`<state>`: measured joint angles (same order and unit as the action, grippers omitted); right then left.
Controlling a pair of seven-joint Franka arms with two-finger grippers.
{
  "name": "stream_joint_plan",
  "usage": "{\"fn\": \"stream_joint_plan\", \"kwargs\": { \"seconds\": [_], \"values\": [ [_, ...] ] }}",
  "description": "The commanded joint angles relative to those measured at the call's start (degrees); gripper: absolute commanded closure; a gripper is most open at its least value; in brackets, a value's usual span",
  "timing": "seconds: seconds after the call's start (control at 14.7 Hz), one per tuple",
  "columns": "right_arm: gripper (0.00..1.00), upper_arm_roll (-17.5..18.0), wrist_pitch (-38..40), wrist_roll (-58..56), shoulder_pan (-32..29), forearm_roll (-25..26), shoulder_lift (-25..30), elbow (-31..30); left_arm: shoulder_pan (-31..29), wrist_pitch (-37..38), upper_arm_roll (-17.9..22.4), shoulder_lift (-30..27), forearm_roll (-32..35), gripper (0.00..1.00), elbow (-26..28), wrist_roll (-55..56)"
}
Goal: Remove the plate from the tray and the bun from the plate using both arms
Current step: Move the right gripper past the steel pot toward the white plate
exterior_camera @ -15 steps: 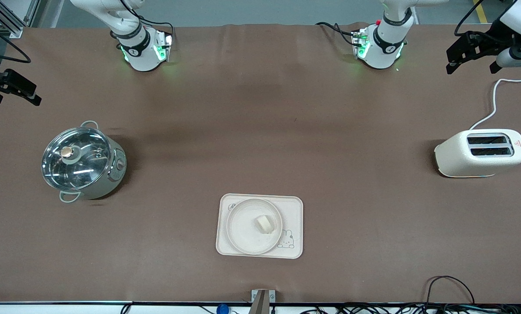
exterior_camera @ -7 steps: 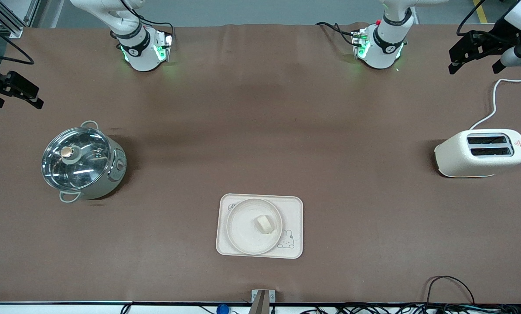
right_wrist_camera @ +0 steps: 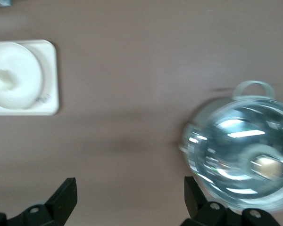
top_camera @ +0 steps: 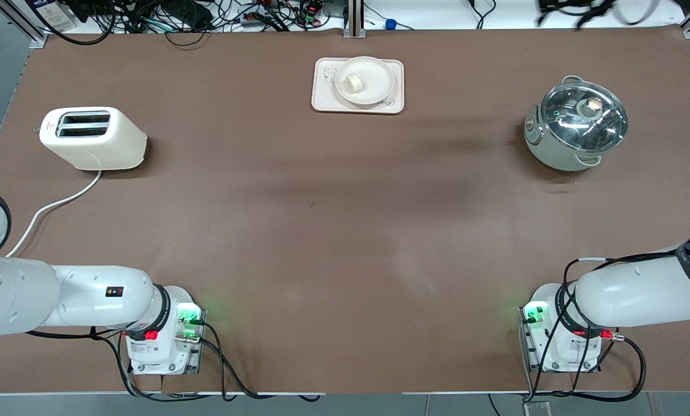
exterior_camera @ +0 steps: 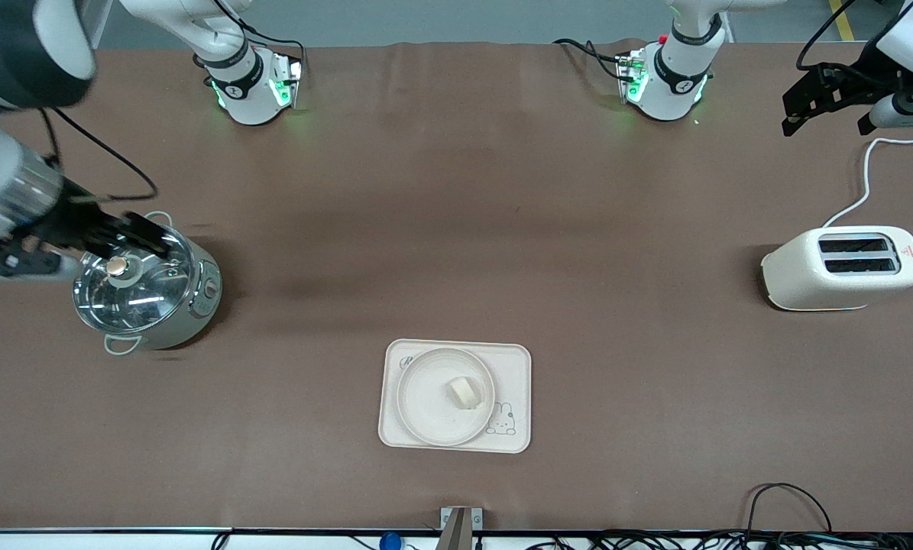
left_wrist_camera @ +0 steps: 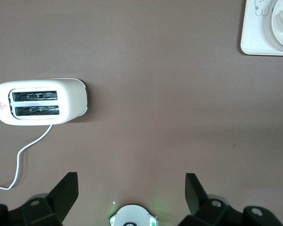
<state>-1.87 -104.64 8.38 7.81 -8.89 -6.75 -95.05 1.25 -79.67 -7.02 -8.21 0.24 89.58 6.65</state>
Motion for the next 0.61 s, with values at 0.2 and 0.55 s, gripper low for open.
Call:
{"fn": "stream_joint_plan", "kwargs": {
  "seconds": [0.2,0.55],
  "values": [
    [0.0,-0.2,-13.6,5.3,6.4,-7.2,-14.7,4.8,-0.1,0.8,0.0,0.4,-0.3,0.0,-0.5,-1.0],
    [0.0,-0.3,-17.9,7.5,11.0,-18.4,-30.8,16.4,-0.1,0.8,0.0,0.5,-0.4,0.0,-0.4,-1.0]
  ]
}}
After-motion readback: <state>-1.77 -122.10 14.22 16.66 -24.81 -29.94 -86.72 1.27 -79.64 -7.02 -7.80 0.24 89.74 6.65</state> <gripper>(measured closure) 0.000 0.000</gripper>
